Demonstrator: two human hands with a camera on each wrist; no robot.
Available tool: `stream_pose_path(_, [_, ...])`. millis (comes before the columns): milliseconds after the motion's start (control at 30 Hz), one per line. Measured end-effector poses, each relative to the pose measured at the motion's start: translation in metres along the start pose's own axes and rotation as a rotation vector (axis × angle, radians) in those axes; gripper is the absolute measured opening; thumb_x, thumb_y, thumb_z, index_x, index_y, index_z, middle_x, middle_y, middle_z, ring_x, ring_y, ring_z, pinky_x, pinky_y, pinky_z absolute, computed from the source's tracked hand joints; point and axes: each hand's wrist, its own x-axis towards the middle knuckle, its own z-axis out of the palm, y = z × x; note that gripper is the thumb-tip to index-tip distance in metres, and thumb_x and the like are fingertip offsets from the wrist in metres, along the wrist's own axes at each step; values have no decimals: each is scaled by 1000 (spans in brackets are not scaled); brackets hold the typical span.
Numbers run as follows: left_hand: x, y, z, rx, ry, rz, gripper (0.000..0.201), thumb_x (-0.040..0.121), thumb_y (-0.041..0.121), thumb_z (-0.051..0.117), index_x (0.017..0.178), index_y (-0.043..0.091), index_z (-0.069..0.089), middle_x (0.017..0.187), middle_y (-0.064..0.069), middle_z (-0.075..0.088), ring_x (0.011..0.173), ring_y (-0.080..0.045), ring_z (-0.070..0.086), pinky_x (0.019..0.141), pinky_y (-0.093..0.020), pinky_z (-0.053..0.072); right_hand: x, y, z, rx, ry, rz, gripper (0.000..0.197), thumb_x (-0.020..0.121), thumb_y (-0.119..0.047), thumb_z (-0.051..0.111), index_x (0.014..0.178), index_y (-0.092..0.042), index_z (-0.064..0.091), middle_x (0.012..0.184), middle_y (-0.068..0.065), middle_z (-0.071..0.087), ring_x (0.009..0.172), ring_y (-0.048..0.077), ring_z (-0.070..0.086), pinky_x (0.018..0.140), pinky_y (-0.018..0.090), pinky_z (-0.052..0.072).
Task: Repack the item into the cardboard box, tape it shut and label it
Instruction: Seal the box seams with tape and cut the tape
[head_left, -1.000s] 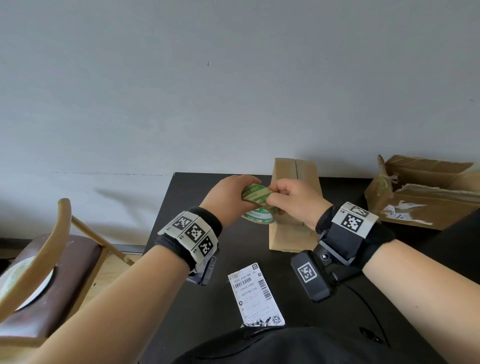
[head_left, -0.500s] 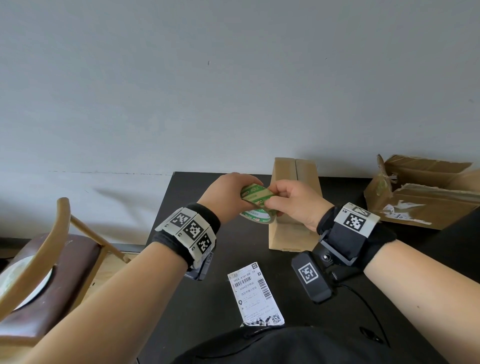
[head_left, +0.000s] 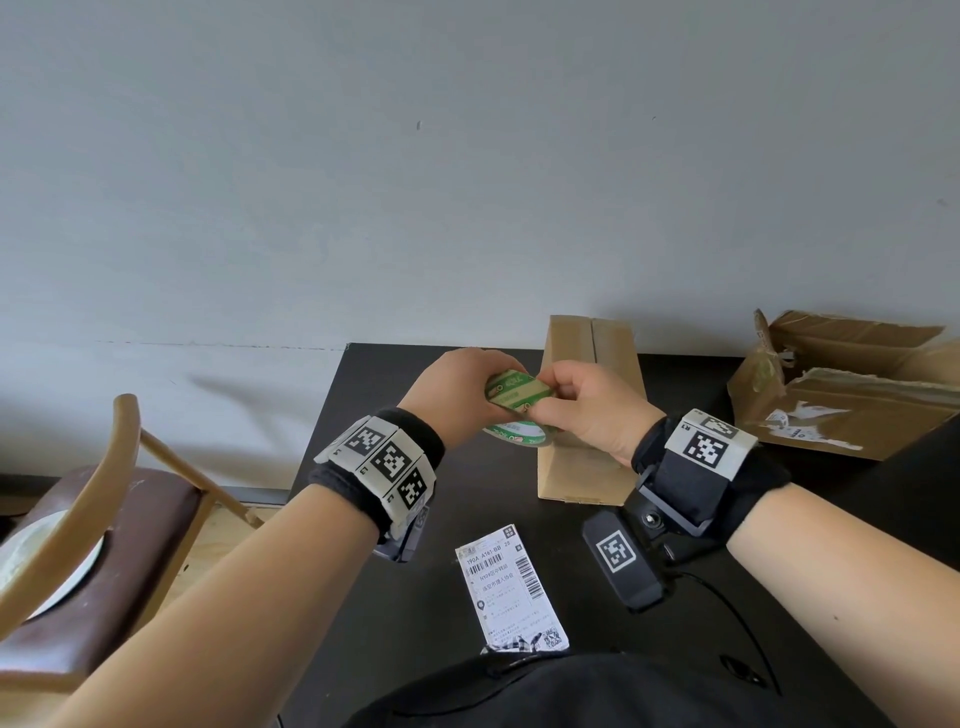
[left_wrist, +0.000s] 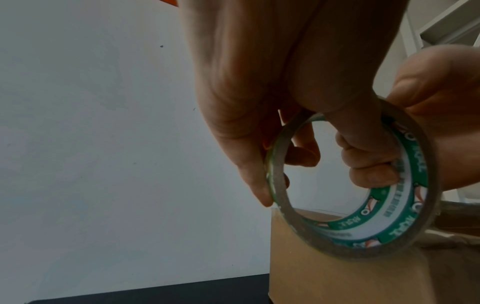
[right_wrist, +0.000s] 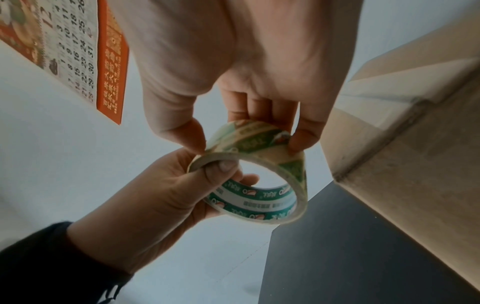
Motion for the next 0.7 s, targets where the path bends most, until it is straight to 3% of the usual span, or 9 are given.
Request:
stream_pose_path(200, [-1, -2, -3, 4, 0, -7, 31, 77, 20, 72, 107, 23, 67, 98, 3, 69, 91, -12, 61, 79, -27, 48, -2, 1, 0, -2, 2, -22, 15, 86, -7, 57, 92, -20, 60, 91, 2, 69, 84, 13, 64, 78, 27, 52])
stream_pose_path(300, [-1, -2, -4, 6, 2, -16, 30, 77, 21, 71, 106, 24, 67, 97, 4, 69, 90, -11, 61, 78, -26, 48, -1, 1, 2, 89, -3, -9, 8, 84, -14, 64, 89, -20, 61, 87, 1, 69, 80, 12, 64, 73, 25, 51])
stream_pose_path(467, [-1, 1, -5, 29, -7, -14, 31, 77, 19, 71, 107, 24, 67, 97, 3, 69, 90, -13, 61, 79, -28, 49, 0, 1, 2, 37, 16, -6, 9, 82, -19, 68, 88, -22, 61, 94, 5, 70, 92, 20, 66, 84, 34, 53])
stream_pose_path(700, [-2, 1, -3, 29, -4, -10, 29, 76, 22, 73, 105, 23, 68, 95, 3, 69, 90, -14, 61, 80, -33, 50, 1, 3, 0, 39, -22, -7, 12, 84, -11, 63, 84, -22, 61, 88, 4, 70, 83, 17, 65, 79, 34, 52])
